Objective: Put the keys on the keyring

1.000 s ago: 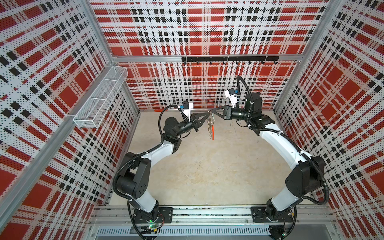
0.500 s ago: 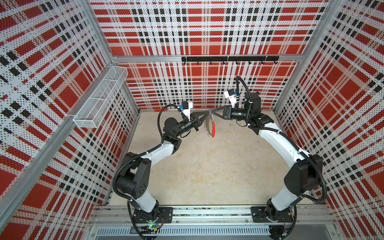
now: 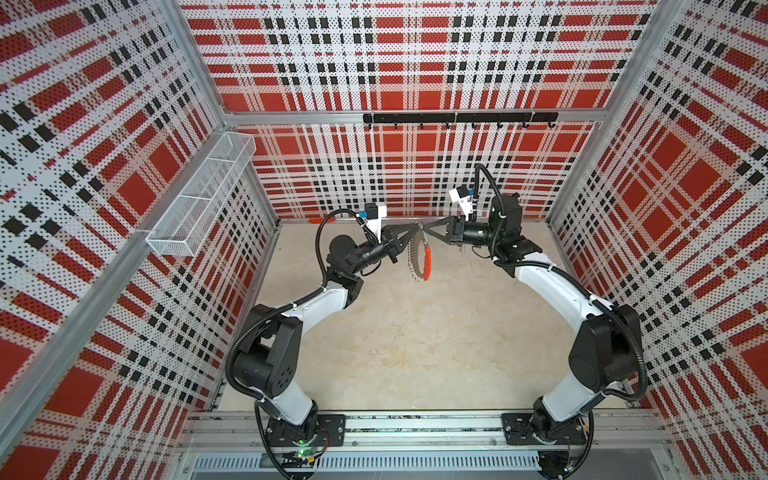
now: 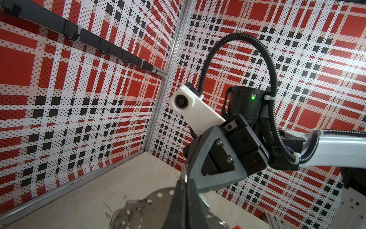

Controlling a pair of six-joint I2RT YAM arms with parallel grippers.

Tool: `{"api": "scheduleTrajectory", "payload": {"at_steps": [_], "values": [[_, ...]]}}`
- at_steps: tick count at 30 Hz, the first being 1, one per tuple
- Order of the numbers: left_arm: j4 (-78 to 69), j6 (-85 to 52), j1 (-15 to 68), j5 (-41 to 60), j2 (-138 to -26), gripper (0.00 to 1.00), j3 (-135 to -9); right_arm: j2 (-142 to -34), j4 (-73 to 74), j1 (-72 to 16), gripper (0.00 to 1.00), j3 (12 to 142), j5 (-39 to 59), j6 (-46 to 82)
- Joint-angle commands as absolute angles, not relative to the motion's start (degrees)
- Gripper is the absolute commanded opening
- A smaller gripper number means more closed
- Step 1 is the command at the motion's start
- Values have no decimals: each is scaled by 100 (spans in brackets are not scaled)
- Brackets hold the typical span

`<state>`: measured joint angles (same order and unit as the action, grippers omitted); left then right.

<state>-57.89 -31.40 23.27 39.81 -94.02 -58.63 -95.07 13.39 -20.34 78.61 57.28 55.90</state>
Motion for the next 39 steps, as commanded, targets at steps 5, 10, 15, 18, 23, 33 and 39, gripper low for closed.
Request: {"api": "scheduleTrajectory", "payload": {"at_steps": [5, 10, 15, 18, 23, 33, 39], "values": [[-6549, -3144, 2417, 4015, -9117, 0, -6016, -9431, 1972, -1939, 25, 7544, 5927, 6130], [-6601, -3233, 2417, 4062, -9142, 0, -5999, -9140, 1244, -1643, 35, 7732, 5602, 5381], [-6819, -3591, 2408, 4236, -9293, 0, -6113, -9022, -679, -1647, 34, 8651, 4730, 3421], [-7151, -4015, 2381, 4362, -9440, 0, -6196, -8955, -875, -1831, 31, 8848, 4366, 2344], [-7528, -4460, 2356, 4421, -9607, 0, -6258, -8826, -202, -2140, 32, 8526, 4290, 1680], [-7524, -4570, 2338, 4406, -9624, 0, -6241, -8710, 927, -2149, 29, 8099, 4683, 2155], [-7523, -4596, 2338, 4419, -9642, 0, -6241, -8569, 1112, -2084, 28, 7943, 4569, 2323]]}}
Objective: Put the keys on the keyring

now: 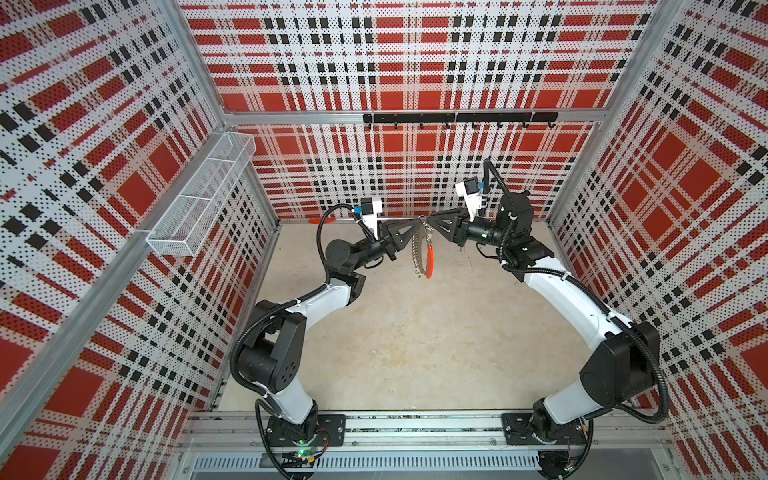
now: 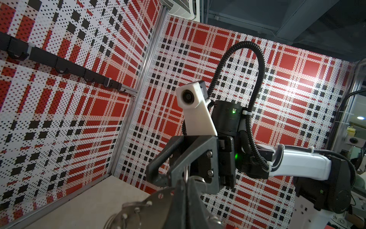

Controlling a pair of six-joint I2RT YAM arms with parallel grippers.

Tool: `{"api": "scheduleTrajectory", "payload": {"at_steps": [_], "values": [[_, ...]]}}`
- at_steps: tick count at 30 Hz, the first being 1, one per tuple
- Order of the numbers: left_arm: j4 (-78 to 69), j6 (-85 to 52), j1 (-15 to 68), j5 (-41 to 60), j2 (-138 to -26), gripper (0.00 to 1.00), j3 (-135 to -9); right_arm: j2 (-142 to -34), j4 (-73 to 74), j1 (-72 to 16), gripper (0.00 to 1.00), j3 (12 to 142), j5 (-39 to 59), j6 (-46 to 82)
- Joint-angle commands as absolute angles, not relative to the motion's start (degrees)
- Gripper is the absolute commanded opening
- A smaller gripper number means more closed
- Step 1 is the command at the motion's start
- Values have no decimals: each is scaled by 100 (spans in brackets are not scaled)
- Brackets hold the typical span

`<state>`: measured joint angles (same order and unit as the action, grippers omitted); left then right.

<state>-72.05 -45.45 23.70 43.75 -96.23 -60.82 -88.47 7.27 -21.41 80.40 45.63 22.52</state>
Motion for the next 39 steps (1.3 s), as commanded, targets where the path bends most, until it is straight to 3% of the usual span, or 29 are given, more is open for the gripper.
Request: {"api": "scheduleTrajectory", "payload": {"at_steps": [1, 10, 23, 30, 39], "values": [[-7523, -4605, 2338, 4412, -9645, 0, -6239, -8522, 1288, -2037, 27, 7866, 4614, 2424], [-7515, -4675, 2338, 4448, -9659, 0, -6277, -8604, 2620, -1976, 27, 7553, 5497, 3479], [-7475, -4693, 2329, 4465, -9643, 0, -6328, -8944, 2294, -2159, 25, 7752, 5590, 3327], [-7436, -4687, 2325, 4481, -9664, 0, -6354, -8982, 2267, -2190, 14, 7793, 5588, 3307], [-7409, -4676, 2338, 4498, -9690, 0, -6367, -8956, 2097, -2197, 9, 7865, 5542, 3208]]}}
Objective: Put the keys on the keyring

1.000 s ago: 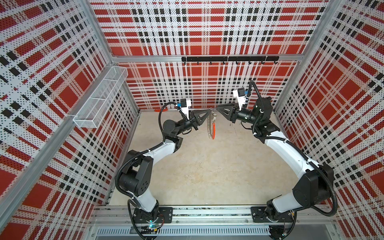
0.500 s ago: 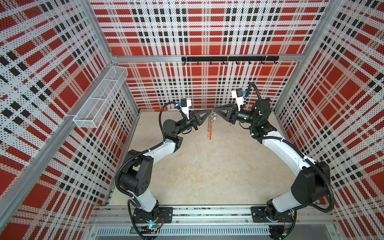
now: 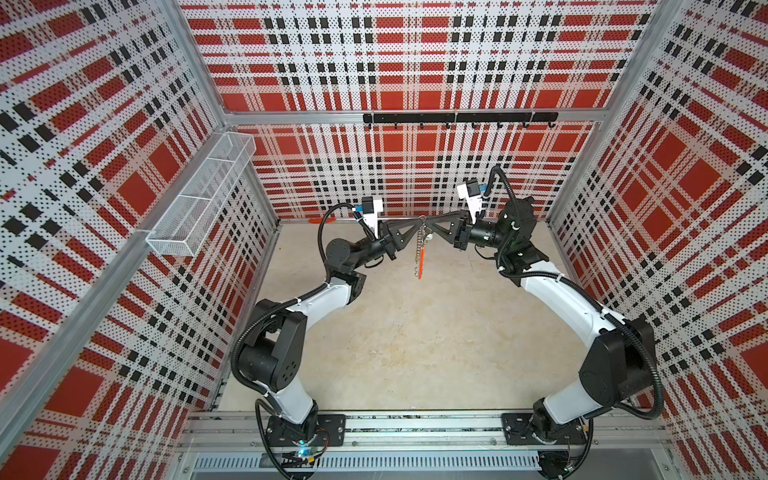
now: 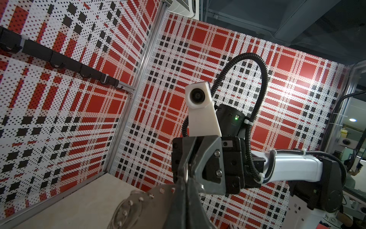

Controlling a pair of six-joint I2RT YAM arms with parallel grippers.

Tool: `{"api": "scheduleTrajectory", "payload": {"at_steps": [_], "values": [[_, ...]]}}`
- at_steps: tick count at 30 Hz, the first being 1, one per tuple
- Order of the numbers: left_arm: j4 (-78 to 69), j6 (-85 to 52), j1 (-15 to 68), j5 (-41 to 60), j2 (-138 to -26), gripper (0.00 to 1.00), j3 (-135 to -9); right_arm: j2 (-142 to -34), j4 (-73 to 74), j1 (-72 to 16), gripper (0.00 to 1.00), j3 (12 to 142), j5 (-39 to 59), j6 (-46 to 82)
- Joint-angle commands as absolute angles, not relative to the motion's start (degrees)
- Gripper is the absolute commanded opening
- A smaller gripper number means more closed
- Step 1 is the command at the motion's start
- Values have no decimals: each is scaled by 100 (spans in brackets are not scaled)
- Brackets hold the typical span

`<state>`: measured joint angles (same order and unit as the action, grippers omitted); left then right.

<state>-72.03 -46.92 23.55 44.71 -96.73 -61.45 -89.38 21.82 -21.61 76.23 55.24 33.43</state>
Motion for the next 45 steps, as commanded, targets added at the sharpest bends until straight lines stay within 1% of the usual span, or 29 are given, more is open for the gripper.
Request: {"api": "scheduleTrajectory", "payload": {"at_steps": [1, 3, 6, 11, 15, 16, 17, 19, 22, 24, 28, 30, 32, 34, 36, 40, 45], "values": [[-7409, -4676, 2338, 4500, -9687, 0, -6370, -8967, 2083, -2189, 8, 7890, 5537, 3215], [-7407, -4676, 2338, 4497, -9700, 0, -6372, -8992, 2075, -2203, 6, 7919, 5537, 3209], [-7401, -4674, 2346, 4491, -9700, 0, -6370, -9026, 1981, -2237, 0, 7969, 5535, 3055], [-7342, -4635, 2346, 4496, -9704, 0, -6363, -8998, 1701, -2275, 0, 8042, 5400, 2732], [-7001, -4384, 2343, 4497, -9704, 0, -6372, -8900, 1356, -2274, 0, 8066, 5132, 2251], [-6805, -4226, 2338, 4500, -9695, 2, -6364, -8861, 1197, -2275, 0, 8073, 5013, 2026], [-6562, -3992, 2330, 4499, -9649, 12, -6363, -8822, 1018, -2274, 0, 8079, 4888, 1802], [-5878, -3409, 2313, 4429, -9547, 17, -6372, -8760, 629, -2269, 0, 8139, 4667, 1275], [-4603, -2292, 2303, 4161, -9354, 30, -6432, -8676, 106, -2272, 0, 8165, 4262, 499], [-3984, -1465, 2294, 4010, -9218, 33, -6409, -8630, -88, -2271, 0, 8105, 4000, 30], [-3535, -62, 2298, 3523, -8848, 39, -5945, -8510, -231, -2277, 0, 7872, 3557, -730], [-3145, 873, 2320, 3392, -8707, 39, -5864, -8455, -178, -2291, 0, 7697, 3492, -1017], [-2700, 1691, 2338, 3502, -8640, 41, -5874, -8423, -149, -2334, 0, 7571, 3426, -1313], [-1933, 2593, 2338, 3804, -8645, 42, -6119, -8422, -245, -2386, 0, 7521, 3304, -1561], [-1142, 3080, 2346, 3914, -8745, 41, -6531, -8440, -358, -2419, 0, 7533, 3250, -1719], [108, 3697, 2354, 4077, -9087, 39, -7401, -8433, -394, -2427, 0, 7480, 3354, -1767], [560, 3781, 2355, 4328, -9347, 37, -7909, -8382, -378, -2441, 0, 7382, 3358, -1801]]}}
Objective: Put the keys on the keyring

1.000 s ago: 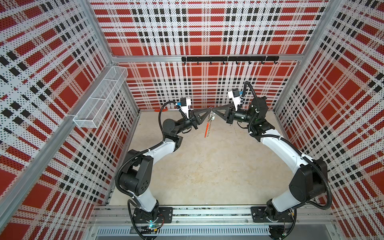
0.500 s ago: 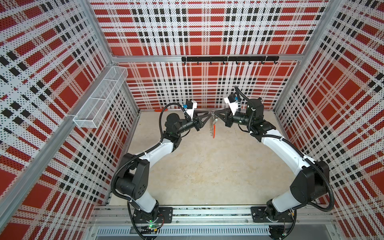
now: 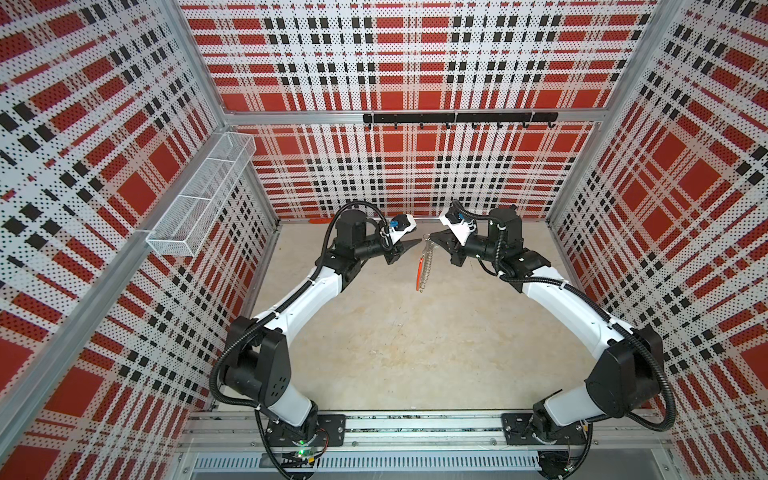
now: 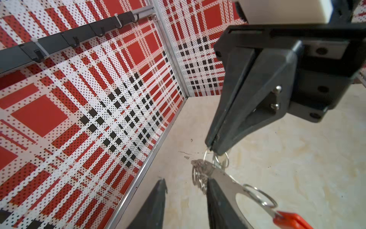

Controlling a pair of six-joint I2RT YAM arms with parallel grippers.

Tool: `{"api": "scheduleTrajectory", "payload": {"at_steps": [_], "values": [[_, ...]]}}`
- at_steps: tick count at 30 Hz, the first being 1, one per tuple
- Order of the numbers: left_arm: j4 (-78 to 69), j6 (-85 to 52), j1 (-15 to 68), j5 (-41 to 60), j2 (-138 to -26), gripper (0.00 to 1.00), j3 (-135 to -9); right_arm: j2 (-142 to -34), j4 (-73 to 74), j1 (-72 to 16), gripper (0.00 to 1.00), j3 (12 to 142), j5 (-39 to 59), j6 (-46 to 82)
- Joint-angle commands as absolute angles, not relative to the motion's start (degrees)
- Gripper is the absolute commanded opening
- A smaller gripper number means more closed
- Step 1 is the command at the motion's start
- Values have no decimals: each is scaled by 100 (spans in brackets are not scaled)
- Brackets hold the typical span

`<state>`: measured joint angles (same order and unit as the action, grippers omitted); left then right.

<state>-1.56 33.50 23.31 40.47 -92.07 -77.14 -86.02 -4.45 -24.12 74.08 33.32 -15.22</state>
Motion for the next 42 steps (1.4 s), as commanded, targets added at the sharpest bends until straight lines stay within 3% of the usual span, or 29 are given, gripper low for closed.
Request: {"api": "scheduleTrajectory", "payload": {"at_steps": [1, 18, 25, 33, 34, 35, 37, 40, 42], "values": [[571, 3763, 2355, 4399, -9375, 36, -7972, -8376, -378, -2443, 0, 7362, 3355, -1802], [872, 3731, 2538, 4561, -9832, 20, -8639, -8306, -299, -2478, 0, 7299, 3462, -1811], [1027, 3850, 2564, 4602, -9920, 0, -8767, -8306, -308, -2478, 0, 7321, 3479, -1811], [536, 3438, 2593, 4861, -9939, 0, -8502, -8200, 306, -2475, 0, 7045, 3397, -1099], [162, 3119, 2593, 4833, -9887, 0, -8355, -8138, 463, -2476, 4, 6958, 3371, -954], [-240, 2815, 2592, 4771, -9824, 0, -8133, -8065, 612, -2478, 20, 6852, 3316, -809], [-1108, 2143, 2593, 4573, -9665, 0, -7696, -7868, 881, -2437, 23, 6621, 3089, -486], [-2350, 1355, 2587, 4308, -9408, 0, -7047, -7511, 1326, -2238, 39, 6166, 2895, 161], [-2761, 1006, 2593, 4269, -9347, 0, -6872, -7405, 1532, -2022, 44, 6007, 3122, 764]]}}
